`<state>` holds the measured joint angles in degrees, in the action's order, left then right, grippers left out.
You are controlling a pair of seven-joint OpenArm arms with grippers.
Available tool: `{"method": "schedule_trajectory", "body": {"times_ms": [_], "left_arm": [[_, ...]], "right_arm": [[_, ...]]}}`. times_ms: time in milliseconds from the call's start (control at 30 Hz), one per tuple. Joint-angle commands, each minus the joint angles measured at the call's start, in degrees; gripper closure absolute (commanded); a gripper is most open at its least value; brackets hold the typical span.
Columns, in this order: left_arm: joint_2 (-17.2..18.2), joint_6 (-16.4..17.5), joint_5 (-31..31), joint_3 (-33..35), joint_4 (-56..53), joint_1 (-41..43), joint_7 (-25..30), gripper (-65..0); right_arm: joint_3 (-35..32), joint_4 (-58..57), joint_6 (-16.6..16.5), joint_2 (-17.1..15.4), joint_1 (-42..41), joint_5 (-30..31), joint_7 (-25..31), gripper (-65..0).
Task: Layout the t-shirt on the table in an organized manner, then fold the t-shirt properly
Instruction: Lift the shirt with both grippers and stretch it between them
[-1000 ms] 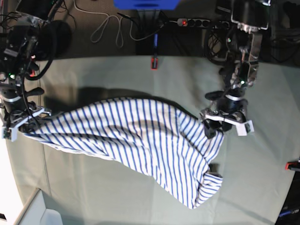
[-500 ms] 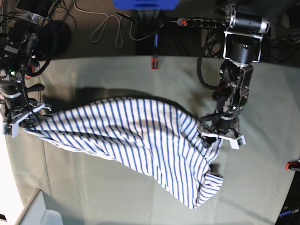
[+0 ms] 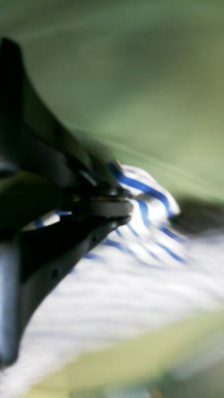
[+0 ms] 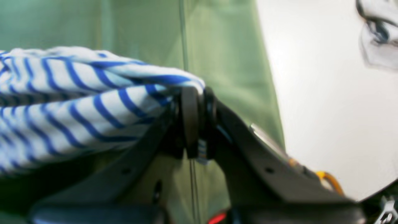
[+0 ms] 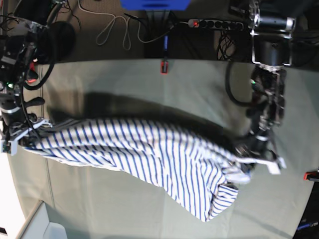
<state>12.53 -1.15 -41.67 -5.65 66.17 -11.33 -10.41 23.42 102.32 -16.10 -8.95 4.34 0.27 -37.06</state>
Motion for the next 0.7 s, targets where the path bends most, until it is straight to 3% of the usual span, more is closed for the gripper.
{"method": "schedule_trajectory", "body": {"times_ms": [0, 267, 433, 667], "left_arm": [[1.3, 0.5, -0.9, -0.5, 3.9, -1.0, 1.7, -0.2], [7.5, 0.4, -5.8, -0.5, 19.8, -0.4, 1.6, -0.2], [8.8, 0.4, -6.4, -2.7, 24.1, 6.3, 1.6, -0.2], [8.5, 0.4, -6.3, -13.5, 25.3, 19.8, 1.6, -0.2]], "right_arm": [[-0.3, 1.3, -1.0, -1.3, -1.6, -0.1, 1.7, 0.0], [-0.6, 5.1, -1.1, -1.6, -3.1, -0.1, 1.7, 0.0], [-0.5, 6.0, -7.7, -1.1, -1.2, -0.1, 1.6, 0.0], [-0.6, 5.9, -9.5, 0.0, 2.5, -0.1, 1.8, 0.0]]}}
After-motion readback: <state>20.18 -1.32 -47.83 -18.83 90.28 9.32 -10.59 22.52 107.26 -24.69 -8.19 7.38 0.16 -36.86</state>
